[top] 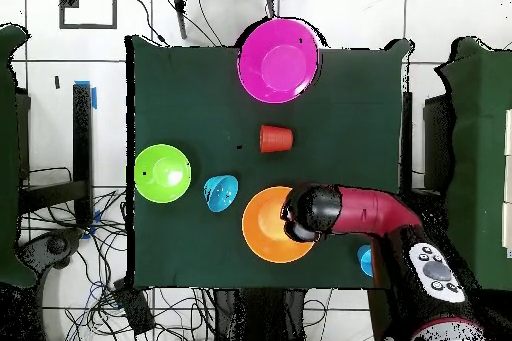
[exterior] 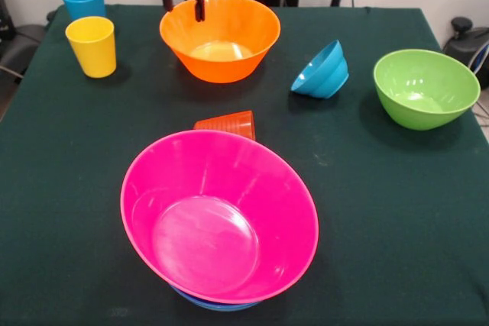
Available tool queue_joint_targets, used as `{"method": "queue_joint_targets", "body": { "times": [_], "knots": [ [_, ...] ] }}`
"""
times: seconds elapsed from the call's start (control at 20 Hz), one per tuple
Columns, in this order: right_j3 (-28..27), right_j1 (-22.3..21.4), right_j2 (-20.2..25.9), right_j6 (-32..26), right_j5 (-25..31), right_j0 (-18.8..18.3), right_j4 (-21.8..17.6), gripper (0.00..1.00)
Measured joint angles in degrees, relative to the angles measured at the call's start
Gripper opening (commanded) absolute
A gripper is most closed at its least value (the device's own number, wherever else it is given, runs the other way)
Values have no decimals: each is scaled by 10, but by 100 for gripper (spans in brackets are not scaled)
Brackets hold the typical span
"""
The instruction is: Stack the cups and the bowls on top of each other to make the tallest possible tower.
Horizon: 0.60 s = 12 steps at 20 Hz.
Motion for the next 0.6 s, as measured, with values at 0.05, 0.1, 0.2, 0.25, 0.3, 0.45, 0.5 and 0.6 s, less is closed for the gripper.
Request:
{"method": "queue_joint_targets", "body": {
  "times": [0.05,0.1,0.2,0.25,0.3,0.45,0.5,0.6],
  "knots": [
    [5,0,-1,0,-10,2,0,100],
    [11,1,-1,0,-25,3,0,100],
    [15,4,-2,0,-42,3,0,100],
    [16,5,-2,0,-46,3,0,100],
    [16,11,-3,0,-54,3,0,100],
    [11,26,-4,0,-60,3,0,100],
    [8,32,-4,0,-60,3,0,100],
    [-2,52,-4,0,-60,-1,0,100]
  ]
}}
